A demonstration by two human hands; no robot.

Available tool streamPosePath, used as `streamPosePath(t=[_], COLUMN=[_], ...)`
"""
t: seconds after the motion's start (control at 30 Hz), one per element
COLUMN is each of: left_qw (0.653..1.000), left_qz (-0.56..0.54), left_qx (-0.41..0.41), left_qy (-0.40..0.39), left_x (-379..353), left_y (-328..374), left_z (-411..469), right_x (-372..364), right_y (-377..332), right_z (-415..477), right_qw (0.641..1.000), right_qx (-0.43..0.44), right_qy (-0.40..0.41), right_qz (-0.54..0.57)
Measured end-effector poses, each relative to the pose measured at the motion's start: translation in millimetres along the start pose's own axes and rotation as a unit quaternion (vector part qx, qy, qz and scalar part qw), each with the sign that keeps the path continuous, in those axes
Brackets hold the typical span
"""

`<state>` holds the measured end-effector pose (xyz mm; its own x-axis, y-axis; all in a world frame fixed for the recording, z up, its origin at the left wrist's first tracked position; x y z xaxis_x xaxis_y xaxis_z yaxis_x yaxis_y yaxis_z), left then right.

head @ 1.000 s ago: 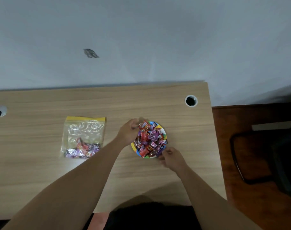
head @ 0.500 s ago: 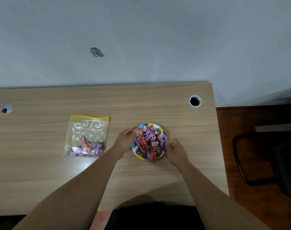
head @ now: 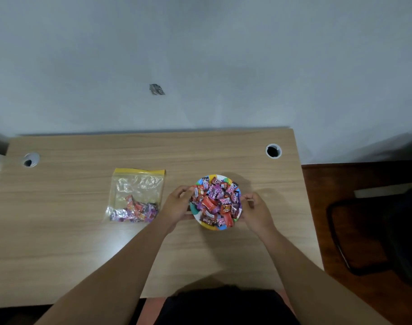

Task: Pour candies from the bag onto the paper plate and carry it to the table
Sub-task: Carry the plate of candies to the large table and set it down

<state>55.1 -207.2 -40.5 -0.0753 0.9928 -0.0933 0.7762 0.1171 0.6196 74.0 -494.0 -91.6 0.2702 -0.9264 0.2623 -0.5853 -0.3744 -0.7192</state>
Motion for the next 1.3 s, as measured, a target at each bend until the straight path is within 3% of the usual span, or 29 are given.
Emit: streamPosePath(t=[0.3, 0.93, 1.3], left_qw=[0.999, 0.971, 0.955], left_qz=[0.012, 0.146, 0.184], left_qx=[-0.033, -0.049, -0.049], left_qy=[-0.029, -0.186, -0.229], left_x=[-8, -135, -261], left_y=[-2, 0, -62], left_z=[-30, -70, -130], right_x=[1, 86, 185], right_y=[-37, 36, 115], right_z=[-72, -183, -291], right_qw=[0.998, 0.975, 0.96], right_qx=[0.025, 0.026, 0.036], right_qy=[0.032, 0.192, 0.269], right_qz=[0.039, 0.11, 0.069])
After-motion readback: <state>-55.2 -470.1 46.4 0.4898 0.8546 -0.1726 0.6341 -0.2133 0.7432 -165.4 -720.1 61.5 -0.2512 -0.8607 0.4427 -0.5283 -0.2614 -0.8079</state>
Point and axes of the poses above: each hand's wrist, its own z-axis towards the middle knuckle, its own x-axis out of the back of the hand, y = z × x, the point moved 8 cm from there along z, towards the middle knuckle, and after that the axes turned 9 degrees about -y, right-handed, at the moved point
